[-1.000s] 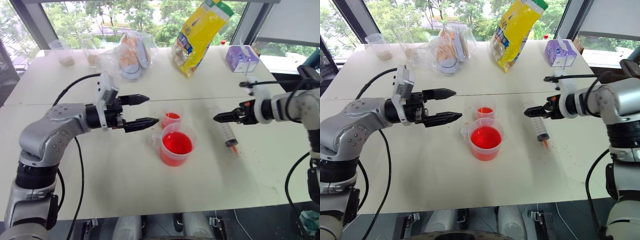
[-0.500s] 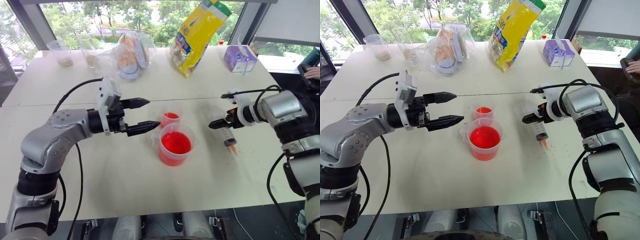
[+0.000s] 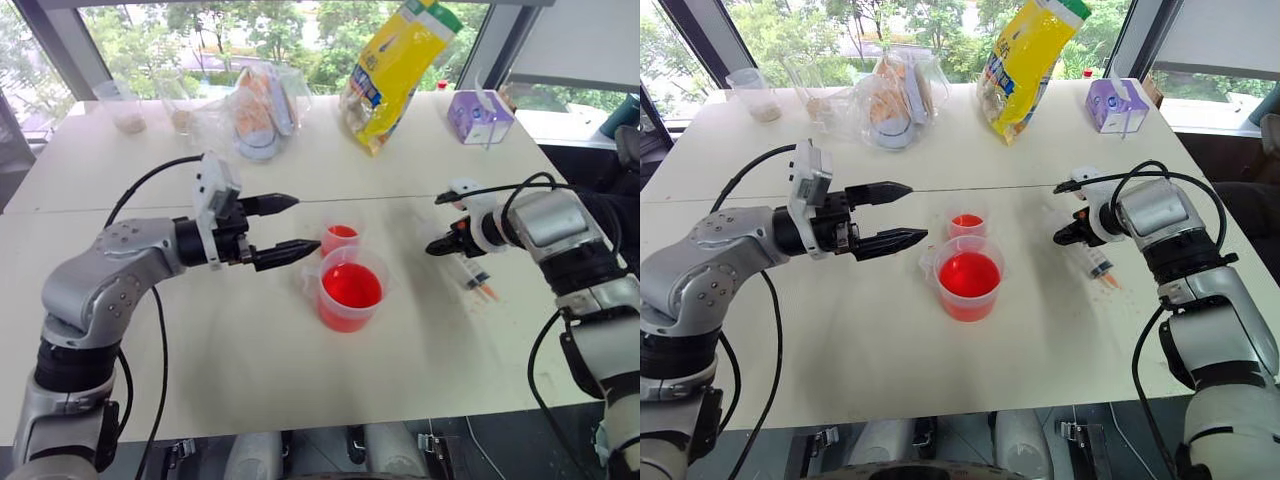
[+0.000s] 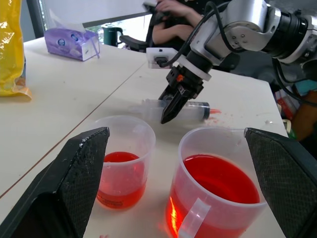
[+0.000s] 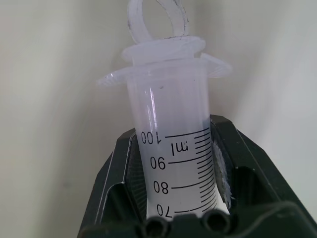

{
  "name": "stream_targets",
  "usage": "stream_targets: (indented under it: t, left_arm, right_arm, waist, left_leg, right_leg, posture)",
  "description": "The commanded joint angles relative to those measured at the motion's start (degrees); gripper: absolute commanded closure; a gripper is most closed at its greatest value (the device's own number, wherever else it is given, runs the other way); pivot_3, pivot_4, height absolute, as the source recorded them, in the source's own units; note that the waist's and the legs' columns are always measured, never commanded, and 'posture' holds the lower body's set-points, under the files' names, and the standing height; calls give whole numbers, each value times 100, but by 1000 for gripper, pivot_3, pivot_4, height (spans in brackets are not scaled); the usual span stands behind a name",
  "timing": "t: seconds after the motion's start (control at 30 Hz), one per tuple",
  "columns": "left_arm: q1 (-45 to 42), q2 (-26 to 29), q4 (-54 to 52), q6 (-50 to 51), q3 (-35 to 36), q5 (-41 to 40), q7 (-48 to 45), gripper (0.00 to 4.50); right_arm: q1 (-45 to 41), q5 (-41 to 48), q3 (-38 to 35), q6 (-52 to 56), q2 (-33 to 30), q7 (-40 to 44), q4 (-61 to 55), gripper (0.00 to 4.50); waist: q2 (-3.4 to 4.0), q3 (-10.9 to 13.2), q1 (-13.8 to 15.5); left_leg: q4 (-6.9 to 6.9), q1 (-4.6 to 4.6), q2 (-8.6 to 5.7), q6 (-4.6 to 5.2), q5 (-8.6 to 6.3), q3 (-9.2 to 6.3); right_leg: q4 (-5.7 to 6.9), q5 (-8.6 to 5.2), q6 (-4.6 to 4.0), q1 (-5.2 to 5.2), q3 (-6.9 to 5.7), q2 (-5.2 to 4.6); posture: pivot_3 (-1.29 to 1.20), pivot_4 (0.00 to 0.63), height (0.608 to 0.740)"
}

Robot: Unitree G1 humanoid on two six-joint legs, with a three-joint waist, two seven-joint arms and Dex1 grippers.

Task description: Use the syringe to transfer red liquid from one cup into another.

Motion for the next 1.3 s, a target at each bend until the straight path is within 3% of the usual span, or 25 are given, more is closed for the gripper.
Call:
stream_targets:
  t: [0.03,0.13,0.27,0.33,0.47,0.6,0.8,1.0,1.3]
  left_arm:
    - [-221,-51,71,-119,113,-98,-100,0]
    - [-496,-168,300,-75,112,-214,-180,0]
    - [-720,-202,524,-64,97,-218,-329,0]
    - [-905,-238,675,-58,59,-228,-402,0]
    - [-1217,-258,959,-64,-20,-183,-604,0]
    - [-1590,-303,1237,-30,-132,-125,-790,0]
    - [-1758,-254,1295,46,-186,-121,-925,0]
    - [-1820,-264,1227,148,-277,-111,-1043,0]
    - [-1832,-242,1217,177,-317,-67,-1185,0]
  right_arm:
    - [215,1030,-2061,-555,295,-125,-1762,3098]
    - [750,1979,-3264,-1240,940,-176,-3296,3098]
    - [981,3434,-4317,-1501,1808,-550,-3970,3098]
    - [1260,4230,-4472,-1272,2036,-812,-4376,3098]
    - [1983,4605,-4048,-1592,2312,-864,-4930,3098]
    - [2954,3452,-2769,-2920,2743,-378,-5046,3098]
    - [3352,2376,-1867,-4485,2949,66,-4317,3098]
    - [3568,1801,-1492,-5594,3039,300,-3686,3098]
    - [3698,1782,-1359,-5881,2907,328,-3505,3098]
  waist:
    - [1,1,8]
    - [-1,0,12]
    - [-2,-1,14]
    - [-2,-1,21]
    - [-2,-1,4]
    - [1,-1,-23]
    - [3,-1,-12]
    - [2,0,-3]
    - [2,0,-2]
  left_leg:
    - [-1,-3,0,0,0,0]
    - [-4,-4,1,0,0,-7]
    - [-4,4,1,-1,0,-17]
    - [0,5,-3,-1,0,-14]
    - [2,7,-3,-1,0,-15]
    - [-1,12,1,0,0,-16]
    - [0,12,-2,-2,1,-11]
    - [0,11,-3,-3,2,-12]
    - [0,12,-2,-6,3,-14]
  right_leg:
    - [0,0,0,-3,-1,0]
    - [0,1,2,-1,-6,1]
    - [-3,1,2,15,-16,-1]
    - [-2,1,2,18,-15,-7]
    - [-1,1,2,19,-14,-7]
    - [1,0,1,19,-13,4]
    - [2,1,2,16,-8,3]
    - [0,0,2,16,-8,1]
    - [3,0,1,16,-9,1]
  posture:
    - [0,150,740]
    - [0,150,740]
    - [0,150,740]
    - [0,150,740]
    - [0,150,740]
    - [0,150,740]
    - [0,150,740]
    - [0,150,740]
    - [0,150,740]
